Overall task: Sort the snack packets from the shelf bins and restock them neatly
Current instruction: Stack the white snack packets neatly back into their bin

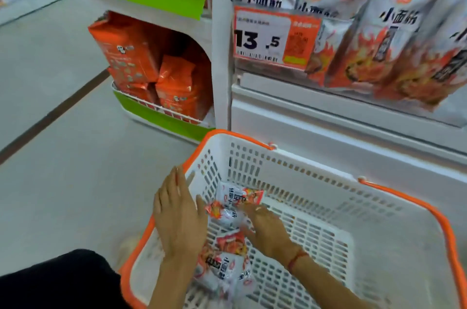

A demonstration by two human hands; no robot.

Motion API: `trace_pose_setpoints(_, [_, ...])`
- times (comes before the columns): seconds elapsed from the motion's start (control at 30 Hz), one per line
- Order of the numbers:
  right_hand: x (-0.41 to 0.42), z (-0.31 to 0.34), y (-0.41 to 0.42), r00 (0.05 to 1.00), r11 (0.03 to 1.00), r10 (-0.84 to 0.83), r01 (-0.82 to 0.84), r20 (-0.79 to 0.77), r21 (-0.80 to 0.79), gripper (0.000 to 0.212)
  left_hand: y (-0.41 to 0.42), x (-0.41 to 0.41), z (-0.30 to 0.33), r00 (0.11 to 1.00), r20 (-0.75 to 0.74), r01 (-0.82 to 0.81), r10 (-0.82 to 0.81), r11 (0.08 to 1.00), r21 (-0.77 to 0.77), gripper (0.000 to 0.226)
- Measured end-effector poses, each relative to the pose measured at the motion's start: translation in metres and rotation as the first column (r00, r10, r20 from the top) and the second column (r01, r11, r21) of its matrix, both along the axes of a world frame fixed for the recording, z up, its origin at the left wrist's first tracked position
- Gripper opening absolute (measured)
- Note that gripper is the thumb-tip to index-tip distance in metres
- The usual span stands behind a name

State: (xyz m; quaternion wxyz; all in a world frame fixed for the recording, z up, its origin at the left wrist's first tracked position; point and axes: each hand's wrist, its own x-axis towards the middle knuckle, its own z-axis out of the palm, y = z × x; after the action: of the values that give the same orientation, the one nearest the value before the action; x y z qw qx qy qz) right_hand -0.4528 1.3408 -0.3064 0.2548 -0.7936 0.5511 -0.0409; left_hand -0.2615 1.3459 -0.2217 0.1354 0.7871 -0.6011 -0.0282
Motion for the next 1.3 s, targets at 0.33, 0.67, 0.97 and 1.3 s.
trace_pose_setpoints(0.33, [-0.003,0.003,-0.019,0.992,0.989,0.117,-0.12,-0.041,-0.081,0.052,-0.003,-0.034,0.012,0.956,-0.266,0.073,-0.12,0.981,-0.181,0.037])
trace_pose_setpoints(0.67, [-0.086,0.106,0.015,0.989,0.926,-0.022,0.075,0.144,-0.371,0.04,-0.009,-0.08,0.031,0.212,-0.881,0.143,0.424,0.878,0.457,0.039])
trace_pose_setpoints(0.97, [-0.078,0.152,0.01,0.476,0.678,-0.735,0.503,0.482,0.537,0.043,-0.014,-0.105,0.061,0.215,-0.955,0.224,0.206,0.941,0.254,0.032])
trace_pose_setpoints(1.3, [-0.06,0.15,0.009,0.135,0.6,-0.726,0.603,0.674,0.525,0.044,-0.009,-0.093,0.061,0.142,-0.967,0.08,0.212,0.971,0.225,0.035])
